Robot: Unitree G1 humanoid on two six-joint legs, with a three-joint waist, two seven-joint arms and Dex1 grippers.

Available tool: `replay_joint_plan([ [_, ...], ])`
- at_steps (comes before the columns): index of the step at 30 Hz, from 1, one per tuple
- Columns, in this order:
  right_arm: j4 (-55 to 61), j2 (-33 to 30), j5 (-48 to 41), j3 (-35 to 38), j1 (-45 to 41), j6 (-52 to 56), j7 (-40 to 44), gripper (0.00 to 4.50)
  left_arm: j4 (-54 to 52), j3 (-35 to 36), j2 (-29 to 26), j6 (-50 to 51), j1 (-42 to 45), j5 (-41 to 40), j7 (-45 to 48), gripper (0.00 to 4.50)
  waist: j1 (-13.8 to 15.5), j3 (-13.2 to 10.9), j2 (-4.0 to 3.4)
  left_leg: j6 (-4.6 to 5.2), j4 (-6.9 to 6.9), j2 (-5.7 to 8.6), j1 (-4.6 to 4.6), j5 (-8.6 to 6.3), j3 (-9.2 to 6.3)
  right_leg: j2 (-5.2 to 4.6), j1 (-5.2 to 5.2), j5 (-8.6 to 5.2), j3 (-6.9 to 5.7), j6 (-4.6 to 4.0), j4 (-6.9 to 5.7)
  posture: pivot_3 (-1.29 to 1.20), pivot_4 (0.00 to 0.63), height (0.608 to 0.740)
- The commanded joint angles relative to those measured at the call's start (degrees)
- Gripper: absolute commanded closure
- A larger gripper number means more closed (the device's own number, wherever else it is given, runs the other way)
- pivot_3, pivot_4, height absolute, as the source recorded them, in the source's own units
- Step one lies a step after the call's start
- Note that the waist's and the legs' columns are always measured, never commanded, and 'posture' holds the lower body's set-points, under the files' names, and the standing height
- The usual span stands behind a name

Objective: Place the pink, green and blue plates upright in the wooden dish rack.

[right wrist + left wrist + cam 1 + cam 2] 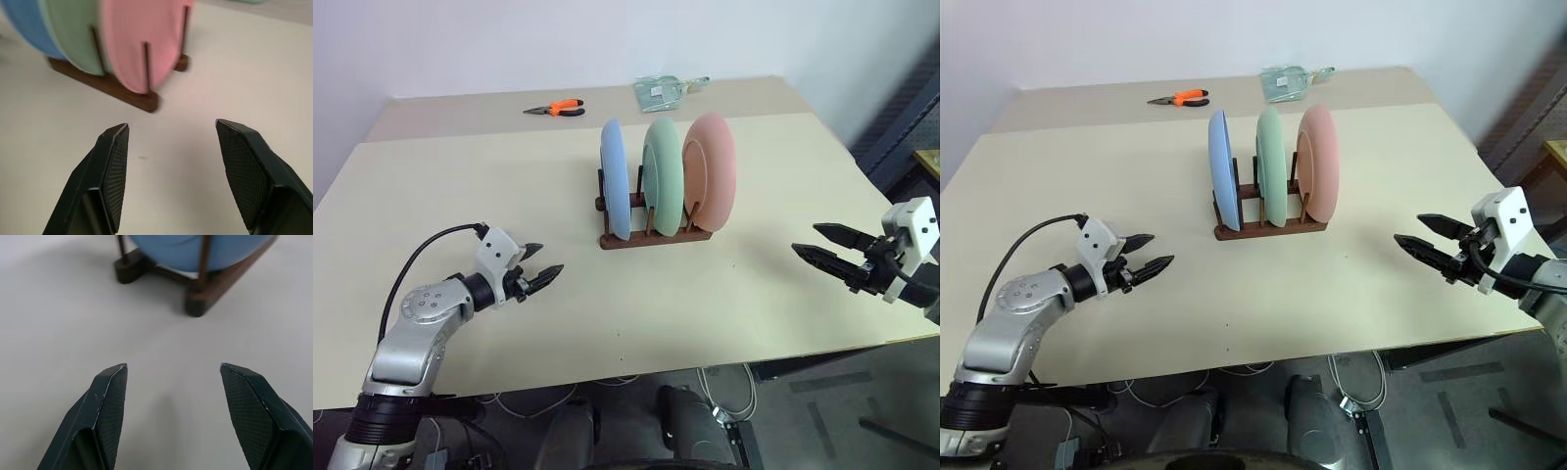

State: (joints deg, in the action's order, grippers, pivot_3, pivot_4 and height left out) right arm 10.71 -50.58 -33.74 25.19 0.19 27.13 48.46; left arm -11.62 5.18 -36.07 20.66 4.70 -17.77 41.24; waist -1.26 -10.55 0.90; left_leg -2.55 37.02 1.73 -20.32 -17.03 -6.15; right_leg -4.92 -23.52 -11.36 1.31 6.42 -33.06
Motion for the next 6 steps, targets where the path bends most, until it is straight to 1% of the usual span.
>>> replay_joint_plan([
  [1,-3.2,1.7,4.6,-2.5,-1.3,-5.1,-0.7,1.65,-0.7,2.8,-0.3,-1.4,-1.0,-0.1,-0.8,1.41,0.3,0.0,0.03,0.00,0.02,0.00,0.00,0.00,-0.02,0.00,-0.12,0.00,-0.02,0.00,0.00,0.00,0.150,0.740],
  [4,-7.1,2.9,8.8,-5.6,-2.7,-10.2,-0.4,1.65,-1.8,2.8,0.3,-2.1,-3.0,0.1,-1.1,1.41,0.7,0.0,0.02,0.01,0.00,0.12,-0.10,0.02,-0.06,-0.08,-0.17,0.07,-0.01,-0.06,-0.02,0.00,0.150,0.740],
  [6,-9.7,3.9,9.0,-6.4,-4.6,-11.3,0.1,1.65,-1.7,2.3,0.6,-2.7,-3.4,0.6,-1.3,1.41,0.7,0.0,0.02,0.01,-0.02,0.26,-0.10,0.02,-0.11,-0.18,-0.15,0.13,0.00,-0.14,-0.02,0.00,0.150,0.740],
])
